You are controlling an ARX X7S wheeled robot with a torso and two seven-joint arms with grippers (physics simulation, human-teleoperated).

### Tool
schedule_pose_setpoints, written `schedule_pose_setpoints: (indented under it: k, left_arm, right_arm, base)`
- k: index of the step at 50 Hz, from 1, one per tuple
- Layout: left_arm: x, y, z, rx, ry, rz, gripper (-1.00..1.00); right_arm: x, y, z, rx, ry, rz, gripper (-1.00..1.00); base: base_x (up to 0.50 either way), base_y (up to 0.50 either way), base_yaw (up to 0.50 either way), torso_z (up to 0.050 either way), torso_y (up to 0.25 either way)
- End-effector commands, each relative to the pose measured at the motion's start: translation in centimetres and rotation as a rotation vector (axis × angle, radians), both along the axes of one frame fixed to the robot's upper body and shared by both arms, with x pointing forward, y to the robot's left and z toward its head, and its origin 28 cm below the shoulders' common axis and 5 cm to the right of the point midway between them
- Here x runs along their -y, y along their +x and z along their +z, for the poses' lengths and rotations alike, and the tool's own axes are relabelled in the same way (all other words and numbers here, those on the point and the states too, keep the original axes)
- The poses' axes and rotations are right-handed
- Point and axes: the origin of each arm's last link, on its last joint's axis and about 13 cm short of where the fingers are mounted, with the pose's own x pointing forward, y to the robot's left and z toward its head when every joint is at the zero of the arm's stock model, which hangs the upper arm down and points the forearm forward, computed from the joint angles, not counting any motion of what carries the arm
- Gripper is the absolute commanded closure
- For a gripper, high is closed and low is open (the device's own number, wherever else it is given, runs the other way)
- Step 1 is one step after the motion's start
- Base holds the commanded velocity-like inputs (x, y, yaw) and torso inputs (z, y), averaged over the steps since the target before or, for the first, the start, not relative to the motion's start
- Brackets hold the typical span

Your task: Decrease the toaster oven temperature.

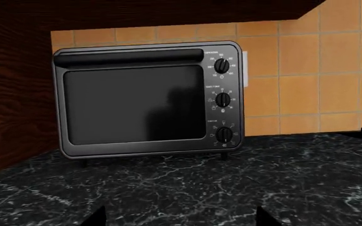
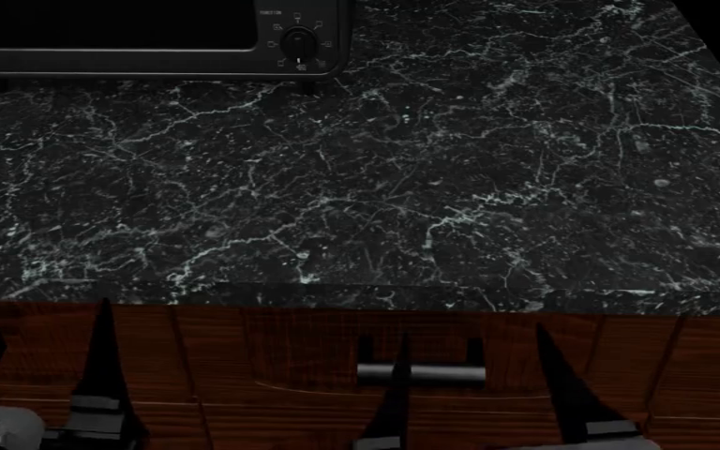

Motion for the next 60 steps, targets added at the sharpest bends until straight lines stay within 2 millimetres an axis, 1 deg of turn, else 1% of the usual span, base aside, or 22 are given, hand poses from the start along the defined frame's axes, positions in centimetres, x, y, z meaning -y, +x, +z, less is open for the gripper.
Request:
schedule_pose_setpoints:
  k: [1,8,12,15,20,27,33,36,39,50,60]
  left_arm:
    - [-0.3,0.7,3.8,0.151,0.054,-0.015,-1.0]
    - [-0.4,1.2,4.7,0.153,0.061,-0.021,-1.0]
    - [-0.3,1.5,5.5,0.147,0.051,-0.039,-1.0]
    - [-0.3,1.6,6.1,0.134,0.051,-0.049,-1.0]
    - [-0.1,1.7,7.2,0.126,0.054,-0.101,-1.0]
    - [0.2,1.9,8.2,0.086,0.073,-0.173,-1.0]
    - [0.3,2.4,9.8,0.074,0.084,-0.184,-1.0]
    - [0.4,2.5,10.9,0.05,0.056,-0.196,-1.0]
    - [0.4,2.4,11.6,0.057,0.056,-0.196,-1.0]
    - [0.8,2.2,11.5,0.072,0.08,-0.219,-1.0]
    - [0.7,2.2,11.3,0.07,0.077,-0.222,-1.0]
  right_arm:
    - [0.6,0.4,3.6,0.103,-0.044,-0.024,-1.0]
    - [1.0,0.8,4.5,0.092,-0.061,-0.057,-1.0]
    - [1.3,1.1,5.7,0.095,-0.077,-0.065,-1.0]
    - [1.5,1.2,6.2,0.093,-0.072,-0.071,-1.0]
    - [2.4,0.9,8.0,0.097,-0.067,-0.098,-1.0]
    - [3.2,0.2,9.5,0.081,-0.075,-0.11,-1.0]
    - [3.8,-0.1,11.1,0.057,-0.092,-0.119,-1.0]
    - [4.2,-0.1,12.2,0.052,-0.105,-0.137,-1.0]
    - [4.5,0.0,12.9,0.043,-0.082,-0.144,-1.0]
    - [4.3,0.1,13.1,0.04,-0.068,-0.135,-1.0]
    - [4.1,0.3,13.1,0.029,-0.069,-0.126,-1.0]
  base:
    - [0.0,0.0,0.0,0.0,0.0]
    - [0.0,0.0,0.0,0.0,0.0]
    - [0.0,0.0,0.0,0.0,0.0]
    - [0.0,0.0,0.0,0.0,0.0]
    - [0.0,0.0,0.0,0.0,0.0]
    - [0.0,0.0,0.0,0.0,0.0]
    - [0.0,0.0,0.0,0.0,0.0]
    - [0.0,0.0,0.0,0.0,0.0]
    - [0.0,0.0,0.0,0.0,0.0]
    - [0.38,-0.01,0.0,0.0,0.0]
    - [0.4,-0.17,0.0,0.0,0.0]
